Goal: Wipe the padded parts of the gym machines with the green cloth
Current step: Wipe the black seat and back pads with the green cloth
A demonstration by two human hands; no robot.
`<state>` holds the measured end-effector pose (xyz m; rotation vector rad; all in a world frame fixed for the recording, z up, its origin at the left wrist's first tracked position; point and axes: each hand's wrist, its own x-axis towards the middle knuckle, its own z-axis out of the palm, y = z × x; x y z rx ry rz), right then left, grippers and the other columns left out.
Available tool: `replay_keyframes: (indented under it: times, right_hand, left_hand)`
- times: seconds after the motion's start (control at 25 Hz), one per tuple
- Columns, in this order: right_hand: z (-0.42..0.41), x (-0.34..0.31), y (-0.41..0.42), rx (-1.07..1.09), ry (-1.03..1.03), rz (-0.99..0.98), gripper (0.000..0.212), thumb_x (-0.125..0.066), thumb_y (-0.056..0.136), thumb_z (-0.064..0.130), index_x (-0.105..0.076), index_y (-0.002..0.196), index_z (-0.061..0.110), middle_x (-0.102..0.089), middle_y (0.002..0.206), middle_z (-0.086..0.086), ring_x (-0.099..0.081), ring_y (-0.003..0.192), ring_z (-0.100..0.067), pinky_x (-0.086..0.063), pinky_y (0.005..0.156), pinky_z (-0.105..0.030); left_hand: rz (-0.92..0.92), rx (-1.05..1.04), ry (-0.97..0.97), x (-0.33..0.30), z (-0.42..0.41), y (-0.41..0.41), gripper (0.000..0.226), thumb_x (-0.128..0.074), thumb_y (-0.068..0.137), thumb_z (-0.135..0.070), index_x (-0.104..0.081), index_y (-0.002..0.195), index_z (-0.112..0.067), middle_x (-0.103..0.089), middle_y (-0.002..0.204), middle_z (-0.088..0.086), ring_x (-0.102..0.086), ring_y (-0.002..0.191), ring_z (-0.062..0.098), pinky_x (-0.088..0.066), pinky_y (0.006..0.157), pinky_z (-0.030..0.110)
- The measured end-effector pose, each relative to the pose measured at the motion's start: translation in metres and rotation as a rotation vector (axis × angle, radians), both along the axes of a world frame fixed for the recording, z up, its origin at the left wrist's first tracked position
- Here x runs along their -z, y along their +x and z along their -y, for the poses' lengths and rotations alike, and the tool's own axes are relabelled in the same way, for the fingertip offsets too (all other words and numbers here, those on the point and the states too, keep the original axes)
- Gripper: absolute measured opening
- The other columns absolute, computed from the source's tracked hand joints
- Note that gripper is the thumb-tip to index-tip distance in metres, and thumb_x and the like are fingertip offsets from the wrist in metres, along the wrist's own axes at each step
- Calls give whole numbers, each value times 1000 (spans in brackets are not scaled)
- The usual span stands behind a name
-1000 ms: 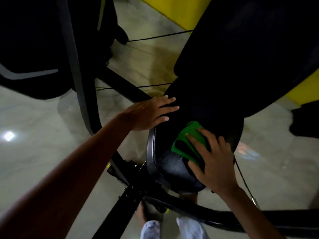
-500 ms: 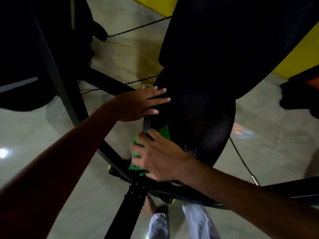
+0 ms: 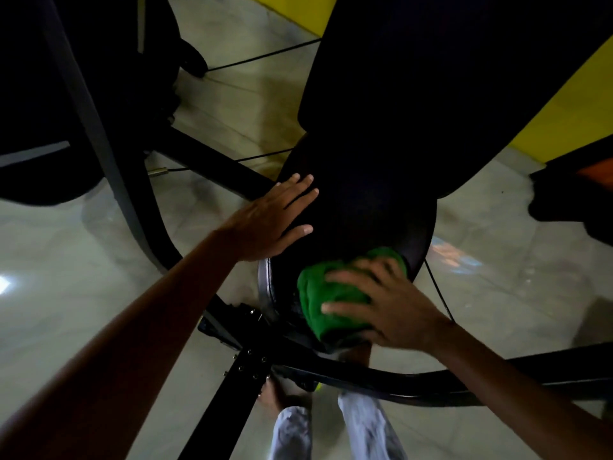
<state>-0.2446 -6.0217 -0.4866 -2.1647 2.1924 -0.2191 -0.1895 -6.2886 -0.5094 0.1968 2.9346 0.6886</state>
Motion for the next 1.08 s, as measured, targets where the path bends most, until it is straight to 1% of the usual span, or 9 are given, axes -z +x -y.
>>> replay_keyframes:
  times: [0.12,0.28,0.44,0.56,0.68,0.8,0.88,1.0,1.08]
  right_hand:
    - [14,2,-25,273,-17,41,51,-48,76,44,-44,124,32,-38,137,-3,-42,106,-28,-35,79,-39]
    - [17,3,-24,541,-36,20,51,-45,77,44,-43,125,29,-39,134,-7,-41,103,-27,-38,80,-41]
    - [-16,-3,35,567,-61,61,56,-46,72,45,-45,126,31,-39,132,-7,-42,97,-28,-38,78,-40]
    - [-19,-16,22,531,-49,122,52,-48,71,42,-47,122,30,-42,127,-4,-44,95,-26,-47,71,-39]
    - [1,-57,-18,699,-143,255,48,-47,75,38,-47,120,21,-47,122,-7,-52,96,-31,-51,74,-42]
    - [14,-120,-48,839,-302,381,52,-48,75,35,-54,119,8,-50,119,-13,-54,100,-35,-48,84,-43]
    - [14,-161,-55,860,-343,383,54,-48,75,38,-56,118,6,-51,117,-13,-54,100,-35,-48,85,-42]
    - [2,-218,-59,888,-363,417,61,-46,76,46,-56,122,8,-50,119,-10,-54,104,-31,-48,86,-40]
    - [-8,-247,-63,912,-347,449,59,-49,78,45,-54,125,10,-48,120,-4,-51,107,-25,-45,87,-32]
  left_hand:
    - [13,-60,14,2,-14,2,64,-32,95,-42,-35,144,-1,-25,154,18,-20,144,33,-19,114,45]
    - [48,-81,20,-1,-15,1,65,-31,93,-42,-35,145,-3,-24,155,16,-20,144,31,-22,115,46]
    - [61,-91,-4,-10,-19,-1,64,-34,92,-39,-39,142,0,-31,152,20,-27,141,36,-26,111,47]
    - [79,-121,19,-29,-27,-6,55,-43,88,-29,-51,131,5,-47,138,25,-44,130,42,-34,105,51]
    - [7,-201,125,-74,-41,-13,55,-44,84,-32,-58,124,3,-58,129,20,-53,122,33,-37,105,33]
    - [-120,-262,173,-136,-52,-17,56,-46,83,-36,-59,124,-1,-60,127,15,-52,121,22,-22,107,10]
    - [-148,-318,191,-183,-57,-24,58,-47,84,-39,-54,131,-7,-55,135,9,-49,127,20,-18,106,7]
    - [-137,-317,203,-253,-69,-35,53,-52,92,-33,-41,142,-16,-39,148,-1,-31,139,12,-13,106,8]
    - [-147,-288,204,-282,-75,-42,51,-52,96,-29,-37,144,-19,-34,150,-4,-25,141,9,-11,104,6]
